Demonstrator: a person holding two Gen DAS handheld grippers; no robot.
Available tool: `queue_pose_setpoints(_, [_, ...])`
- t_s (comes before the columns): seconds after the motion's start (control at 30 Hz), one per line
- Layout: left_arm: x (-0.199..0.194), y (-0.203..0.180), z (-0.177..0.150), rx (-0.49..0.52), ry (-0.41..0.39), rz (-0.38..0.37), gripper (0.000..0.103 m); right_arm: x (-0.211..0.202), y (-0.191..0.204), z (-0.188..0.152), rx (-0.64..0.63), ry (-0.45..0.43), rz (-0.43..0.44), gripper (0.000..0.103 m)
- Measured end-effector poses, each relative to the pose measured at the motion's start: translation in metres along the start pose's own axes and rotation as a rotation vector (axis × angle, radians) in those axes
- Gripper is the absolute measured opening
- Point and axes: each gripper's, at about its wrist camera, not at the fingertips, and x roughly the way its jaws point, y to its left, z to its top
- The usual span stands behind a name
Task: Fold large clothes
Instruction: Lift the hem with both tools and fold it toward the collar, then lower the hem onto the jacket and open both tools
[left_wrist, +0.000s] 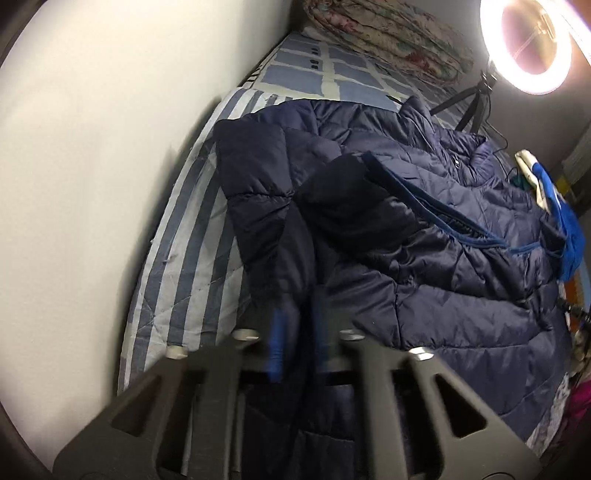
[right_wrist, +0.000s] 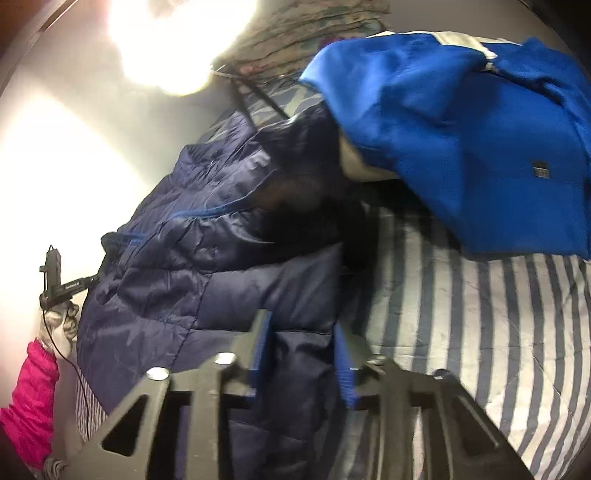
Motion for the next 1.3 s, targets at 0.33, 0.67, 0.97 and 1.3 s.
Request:
queue_pose_setpoints(0.33, [-0.042, -0.018, 0.001, 0.099, -0.142, 0.088, 0.001, -0.035, 0.061, -0.004, -0.267, -0.072, -0.263, 0.001])
queue_pose_setpoints(0.67, [-0.081, -0.012, 0.043, 0.073, -0.28, 0.083, 0.001, -0.068, 0.1, 0.033, -0.36, -0.263, -0.366, 0.0])
queue_pose_setpoints(0.97, [-0.021, -0.004, 0.131, 0.01, -0.322, 0.126, 0.001, -0.011, 0.089, 0.127, -0.332, -0.312, -0.493, 0.0])
queue_pose_setpoints(1.3, [0.107, -0.029, 0.154, 0.055, -0.187, 0.34, 0.021, 0.084, 0.067, 0.144, -0.361, -0.167, -0.675, 0.001])
